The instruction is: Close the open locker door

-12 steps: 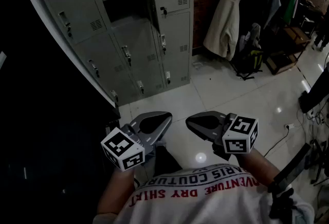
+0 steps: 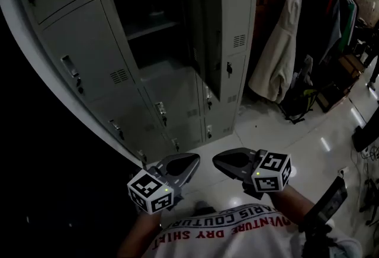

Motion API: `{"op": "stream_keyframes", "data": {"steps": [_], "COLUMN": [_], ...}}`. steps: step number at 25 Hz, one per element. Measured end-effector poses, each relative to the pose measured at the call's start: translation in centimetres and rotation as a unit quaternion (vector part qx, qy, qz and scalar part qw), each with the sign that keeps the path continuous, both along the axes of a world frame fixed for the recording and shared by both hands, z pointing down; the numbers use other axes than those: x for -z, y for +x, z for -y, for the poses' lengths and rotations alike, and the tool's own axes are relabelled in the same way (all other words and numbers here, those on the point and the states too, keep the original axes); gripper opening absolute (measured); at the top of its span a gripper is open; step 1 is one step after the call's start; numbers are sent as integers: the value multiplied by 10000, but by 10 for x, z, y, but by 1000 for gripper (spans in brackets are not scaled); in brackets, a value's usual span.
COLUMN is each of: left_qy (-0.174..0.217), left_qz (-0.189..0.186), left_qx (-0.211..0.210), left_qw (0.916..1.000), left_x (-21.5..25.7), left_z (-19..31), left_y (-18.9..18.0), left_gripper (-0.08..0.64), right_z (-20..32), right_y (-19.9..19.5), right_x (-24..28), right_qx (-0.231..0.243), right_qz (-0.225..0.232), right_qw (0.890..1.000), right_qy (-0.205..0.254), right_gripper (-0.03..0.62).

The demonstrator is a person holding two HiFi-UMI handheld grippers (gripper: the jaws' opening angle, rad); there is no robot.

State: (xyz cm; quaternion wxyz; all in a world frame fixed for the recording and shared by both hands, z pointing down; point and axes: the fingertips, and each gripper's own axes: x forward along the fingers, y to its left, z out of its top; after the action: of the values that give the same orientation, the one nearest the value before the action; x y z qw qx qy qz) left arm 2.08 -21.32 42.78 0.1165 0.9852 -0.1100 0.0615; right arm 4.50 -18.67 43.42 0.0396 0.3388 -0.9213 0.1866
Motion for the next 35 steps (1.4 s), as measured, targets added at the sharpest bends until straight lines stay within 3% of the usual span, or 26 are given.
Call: {"op": "stream_keyframes", "data": {"steps": [6, 12, 16, 19, 23, 27, 31, 35], "left_qy": [164, 103, 124, 288, 528, 528, 481, 413], "left_qz": [9, 20, -41, -40, -104, -181, -368, -393], "left_qx": [-14, -156, -265, -365, -417, -413, -368, -363], "left_qw": [9999, 9998, 9996, 9989, 9977, 9976, 9975, 9977], "left_x": [38, 45, 57, 70, 84, 89, 104, 100], "left_z": [85, 103, 111, 114, 122, 134, 146, 154], "left_y": [-15, -8, -5, -3, -6, -7, -10, -14], "left_gripper": [2, 2, 2, 2, 2, 2, 2, 2], "right_z": [87, 106, 120, 135, 159, 178, 198, 218], "right_y": [-12, 2, 38, 80, 131, 162, 172, 170], "right_x": [45, 45, 69, 97, 136, 161, 180, 176], "right_qx": [-54, -136, -480, -1043, -1796, -2285, -2408, -2331], "right_qz": [-38, -305, -452, -578, -716, -409, -459, -661], "right_qw": [9995, 9989, 9961, 9886, 9710, 9590, 9532, 9549], "right_qy": [312, 331, 588, 915, 1409, 1626, 1772, 1716], "right_gripper": [-5, -5, -5, -5, -5, -5, -5, -5]}}
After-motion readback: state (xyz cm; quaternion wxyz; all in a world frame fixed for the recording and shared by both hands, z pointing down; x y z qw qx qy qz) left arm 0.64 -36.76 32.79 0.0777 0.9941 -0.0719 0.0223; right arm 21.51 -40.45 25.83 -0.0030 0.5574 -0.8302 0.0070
